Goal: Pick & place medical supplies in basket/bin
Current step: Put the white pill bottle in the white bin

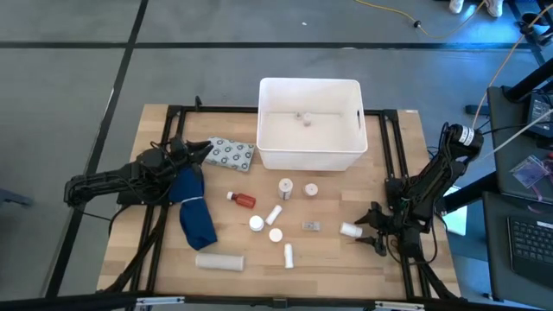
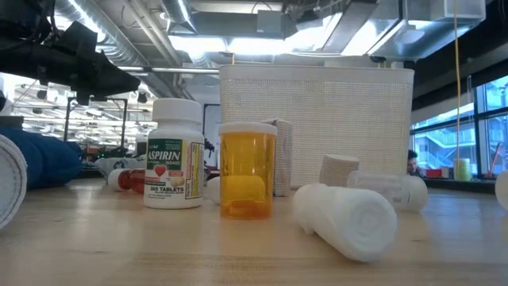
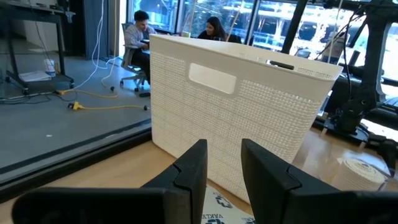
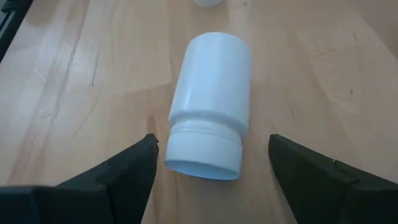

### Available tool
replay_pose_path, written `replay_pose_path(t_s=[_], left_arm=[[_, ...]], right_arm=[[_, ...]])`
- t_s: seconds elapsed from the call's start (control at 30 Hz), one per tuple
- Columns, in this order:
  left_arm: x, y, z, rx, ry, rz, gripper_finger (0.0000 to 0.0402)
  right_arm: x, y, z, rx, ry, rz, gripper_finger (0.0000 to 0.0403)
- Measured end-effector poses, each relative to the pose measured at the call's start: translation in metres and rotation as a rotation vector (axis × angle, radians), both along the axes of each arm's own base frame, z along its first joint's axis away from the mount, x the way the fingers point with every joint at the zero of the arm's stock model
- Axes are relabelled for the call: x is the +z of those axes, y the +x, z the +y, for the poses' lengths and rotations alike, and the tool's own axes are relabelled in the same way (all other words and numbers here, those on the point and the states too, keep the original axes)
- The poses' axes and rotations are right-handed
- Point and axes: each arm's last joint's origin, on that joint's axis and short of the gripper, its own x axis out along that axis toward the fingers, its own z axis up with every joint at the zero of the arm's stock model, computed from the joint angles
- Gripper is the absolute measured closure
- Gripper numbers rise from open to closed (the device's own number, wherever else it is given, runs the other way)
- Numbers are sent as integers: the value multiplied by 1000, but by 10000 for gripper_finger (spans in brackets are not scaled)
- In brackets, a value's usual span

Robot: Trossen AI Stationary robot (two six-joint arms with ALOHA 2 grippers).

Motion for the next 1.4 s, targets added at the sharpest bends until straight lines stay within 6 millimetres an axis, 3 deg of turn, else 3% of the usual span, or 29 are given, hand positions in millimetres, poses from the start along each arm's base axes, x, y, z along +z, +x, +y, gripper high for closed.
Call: replay_pose_path(t_s=[0.4, 0.7, 0.87, 1.2, 1.4], left_arm=[[0, 0, 0, 7, 0, 0, 309], [0, 0, 0, 7, 0, 0, 309], [0, 0, 0, 8, 1, 0, 309], [0, 0, 0, 8, 0, 0, 309], [0, 0, 0, 8, 1, 0, 309]], right_arm=[[1, 1, 0, -63, 69, -9, 98], [-1, -1, 0, 64, -63, 20, 102], [-1, -1, -1, 43, -48, 25, 132], [-2, -1, -3, 9, -46, 15, 236], [-1, -1, -2, -41, 3, 6, 244]])
